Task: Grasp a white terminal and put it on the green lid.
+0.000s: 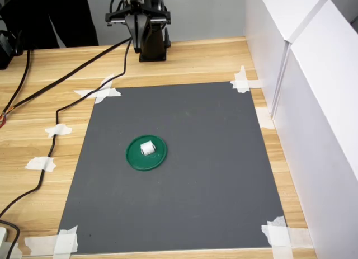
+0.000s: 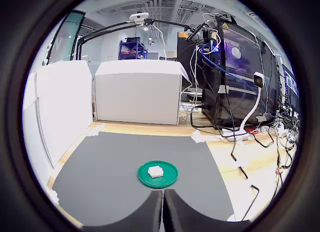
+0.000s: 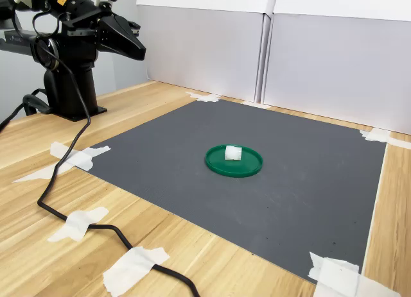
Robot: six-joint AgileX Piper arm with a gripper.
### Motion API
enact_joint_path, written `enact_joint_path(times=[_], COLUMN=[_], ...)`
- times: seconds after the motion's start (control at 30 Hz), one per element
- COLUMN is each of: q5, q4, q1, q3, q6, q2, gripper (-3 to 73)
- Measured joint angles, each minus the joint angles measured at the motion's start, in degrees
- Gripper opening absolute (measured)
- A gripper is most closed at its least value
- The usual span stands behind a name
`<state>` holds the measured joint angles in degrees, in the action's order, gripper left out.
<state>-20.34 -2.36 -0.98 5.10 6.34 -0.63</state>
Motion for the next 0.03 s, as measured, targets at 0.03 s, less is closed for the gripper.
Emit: enact_joint_path(times=[0.03], q5=[0.0], q4=[0.0], q1=[0.0], q3=[0.0], q6=[0.0], q2=[-0.1], gripper=[-1.6])
